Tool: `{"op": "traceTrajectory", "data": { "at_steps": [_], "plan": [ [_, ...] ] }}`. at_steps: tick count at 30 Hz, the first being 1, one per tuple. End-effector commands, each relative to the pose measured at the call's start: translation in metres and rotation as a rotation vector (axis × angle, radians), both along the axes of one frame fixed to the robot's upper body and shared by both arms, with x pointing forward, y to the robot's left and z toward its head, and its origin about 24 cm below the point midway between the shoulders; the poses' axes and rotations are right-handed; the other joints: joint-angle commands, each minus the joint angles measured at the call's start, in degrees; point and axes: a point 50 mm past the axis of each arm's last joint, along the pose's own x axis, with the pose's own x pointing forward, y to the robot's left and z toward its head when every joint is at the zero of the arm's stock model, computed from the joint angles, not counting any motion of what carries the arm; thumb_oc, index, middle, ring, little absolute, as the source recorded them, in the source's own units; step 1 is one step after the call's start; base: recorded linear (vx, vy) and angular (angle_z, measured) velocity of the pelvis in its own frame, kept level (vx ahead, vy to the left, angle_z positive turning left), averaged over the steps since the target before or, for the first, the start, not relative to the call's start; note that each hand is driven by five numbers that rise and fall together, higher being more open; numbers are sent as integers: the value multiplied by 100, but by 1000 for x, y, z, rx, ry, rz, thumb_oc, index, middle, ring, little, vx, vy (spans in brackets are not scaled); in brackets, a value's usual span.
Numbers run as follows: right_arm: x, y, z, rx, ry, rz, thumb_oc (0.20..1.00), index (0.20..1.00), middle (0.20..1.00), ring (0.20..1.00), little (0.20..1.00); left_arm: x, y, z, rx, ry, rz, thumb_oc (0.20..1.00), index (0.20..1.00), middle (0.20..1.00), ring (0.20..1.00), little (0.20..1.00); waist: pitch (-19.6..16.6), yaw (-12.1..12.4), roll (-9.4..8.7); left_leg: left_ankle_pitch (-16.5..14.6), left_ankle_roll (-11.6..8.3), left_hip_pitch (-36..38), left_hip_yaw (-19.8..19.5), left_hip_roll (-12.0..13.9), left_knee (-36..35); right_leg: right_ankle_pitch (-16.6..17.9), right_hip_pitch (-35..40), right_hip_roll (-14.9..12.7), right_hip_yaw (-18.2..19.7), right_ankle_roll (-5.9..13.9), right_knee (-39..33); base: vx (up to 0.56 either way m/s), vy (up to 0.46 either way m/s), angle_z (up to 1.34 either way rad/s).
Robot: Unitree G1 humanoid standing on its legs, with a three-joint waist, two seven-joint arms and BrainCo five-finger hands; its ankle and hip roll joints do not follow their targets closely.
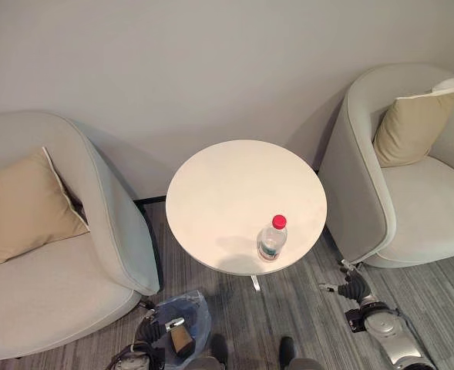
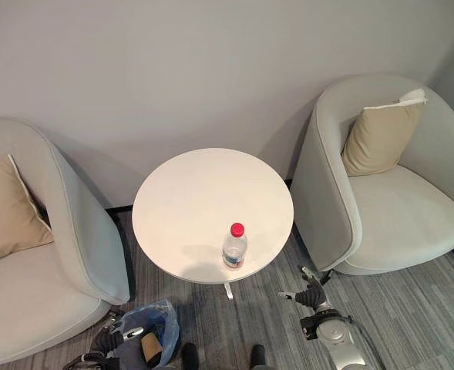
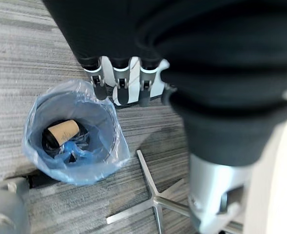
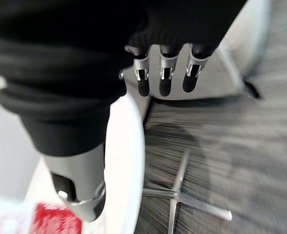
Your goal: Gather garbage on tea table into small bin, then transfer packed bag to large trash can.
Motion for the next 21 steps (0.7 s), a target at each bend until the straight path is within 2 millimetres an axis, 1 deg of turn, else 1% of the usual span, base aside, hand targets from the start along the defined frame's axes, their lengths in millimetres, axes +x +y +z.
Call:
{"op": "traceTrajectory", "data": {
  "at_steps": [1, 3, 4, 5, 6, 7, 12, 17, 19, 21],
  "plan": [
    [29, 26, 32, -57, -159, 185, 1000, 1000, 1000, 1000, 1000, 22, 11, 12, 58, -74, -54, 1000, 1000, 1000, 1000, 1000, 10, 69, -196, -885, -196, -71, -301, -97, 566, -966, 131, -145, -35, 181, 471, 6, -64, 6],
    [33, 35, 39, -87, -184, 256, 1000, 1000, 1000, 1000, 1000, 23, 8, 11, 55, -75, -67, 1000, 1000, 1000, 1000, 1000, -7, 77, -177, -842, -219, -11, -322, -88, 460, -980, 211, -111, -89, 168, 382, 11, -56, 11],
    [36, 43, 46, -110, -211, 320, 1000, 1000, 1000, 1000, 1000, 23, 5, 11, 52, -76, -79, 1000, 1000, 1000, 1000, 1000, -39, 83, -158, -790, -243, 54, -343, -74, 347, -988, 305, -81, -147, 156, 284, 28, -64, 27],
    [41, 55, 48, -121, -225, 372, 1000, 1000, 1000, 1000, 1000, 21, 2, 8, 47, -63, -90, 1000, 1000, 1000, 1000, 1000, -79, 129, -129, -713, -275, 118, -378, -65, 207, -987, 371, -43, -213, 143, 192, 28, -53, 29],
    [41, 55, 48, -121, -226, 372, 1000, 1000, 1000, 1000, 1000, 21, 2, 8, 47, -63, -90, 1000, 1000, 1000, 1000, 1000, -74, 121, -130, -708, -276, 126, -383, -65, 198, -986, 380, -42, -218, 143, 188, 21, -34, 14],
    [44, 61, 49, -133, -235, 393, 1000, 1000, 1000, 1000, 1000, 20, 0, 7, 45, -58, -95, 1000, 1000, 1000, 1000, 1000, -90, 153, -114, -670, -294, 143, -400, -52, 126, -988, 415, -28, -257, 136, 134, 7, -9, 13],
    [49, 67, 51, -125, -252, 390, 1000, 1000, 1000, 1000, 1000, 19, -2, 6, 42, -54, -104, 1000, 1000, 1000, 1000, 1000, -104, 186, -91, -623, -312, 182, -462, -46, 39, -991, 481, -3, -318, 123, 54, 23, -8, 15],
    [55, 72, 49, -91, -259, 348, 1000, 1000, 1000, 1000, 1000, 11, -1, 4, 42, -33, -101, 1000, 1000, 1000, 1000, 1000, -130, 284, -64, -607, -325, 227, -541, -45, -20, -1033, 558, 26, -397, 102, 21, 40, -2, 14],
    [62, 75, 50, -75, -263, 321, 1000, 1000, 1000, 1000, 1000, 3, 1, 1, 42, -9, -92, 1000, 1000, 1000, 1000, 1000, -107, 376, -46, -616, -322, 245, -617, -52, -35, -1056, 582, 35, -441, 94, 21, 65, 6, 22],
    [63, 76, 51, -70, -265, 316, 1000, 1000, 1000, 1000, 1000, 2, 1, 1, 41, -8, -91, 1000, 1000, 1000, 1000, 1000, -91, 391, -41, -610, -322, 236, -631, -56, -33, -1056, 575, 34, -455, 95, 26, 20, 7, 15]
  ]
}}
